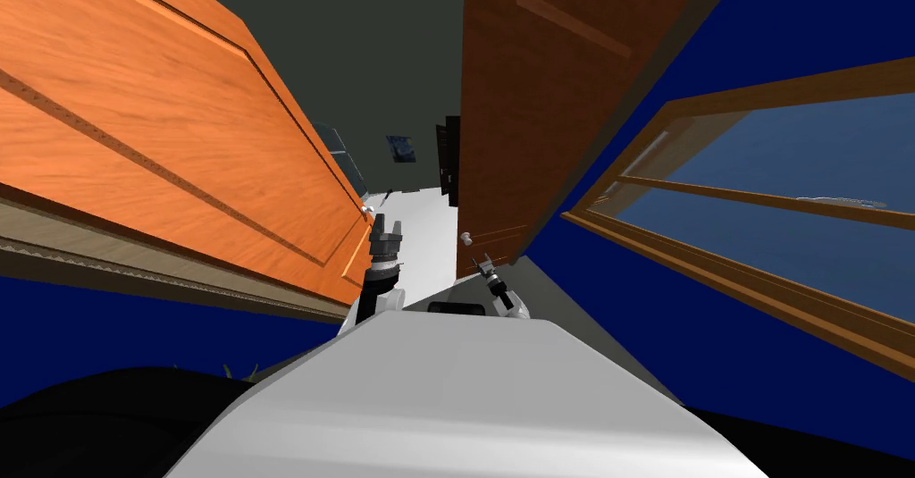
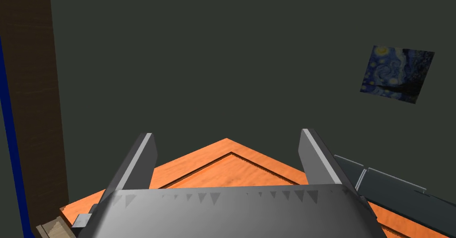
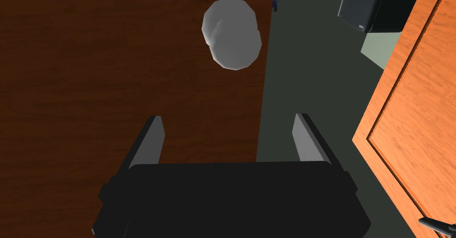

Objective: Push the door open

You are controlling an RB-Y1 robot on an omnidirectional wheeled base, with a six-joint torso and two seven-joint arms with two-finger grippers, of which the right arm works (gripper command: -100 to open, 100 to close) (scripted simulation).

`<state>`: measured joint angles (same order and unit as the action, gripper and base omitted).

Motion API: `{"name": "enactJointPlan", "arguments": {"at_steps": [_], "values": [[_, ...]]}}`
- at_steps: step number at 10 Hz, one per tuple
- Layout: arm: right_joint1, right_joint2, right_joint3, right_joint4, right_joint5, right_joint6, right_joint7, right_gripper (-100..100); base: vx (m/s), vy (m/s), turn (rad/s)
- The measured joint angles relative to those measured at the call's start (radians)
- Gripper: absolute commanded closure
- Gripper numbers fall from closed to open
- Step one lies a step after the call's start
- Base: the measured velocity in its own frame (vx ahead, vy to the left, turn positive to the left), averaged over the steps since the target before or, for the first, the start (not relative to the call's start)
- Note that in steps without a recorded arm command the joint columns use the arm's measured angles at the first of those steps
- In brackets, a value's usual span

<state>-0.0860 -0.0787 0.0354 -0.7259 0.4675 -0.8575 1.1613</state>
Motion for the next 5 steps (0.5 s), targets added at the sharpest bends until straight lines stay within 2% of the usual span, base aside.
{"name": "enactJointPlan", "arguments": {"at_steps": [5], "values": [[-0.001,0.013,-0.01,0.008,-0.005,0.001,0.017,-100,0.202,0.094,0.027]]}}
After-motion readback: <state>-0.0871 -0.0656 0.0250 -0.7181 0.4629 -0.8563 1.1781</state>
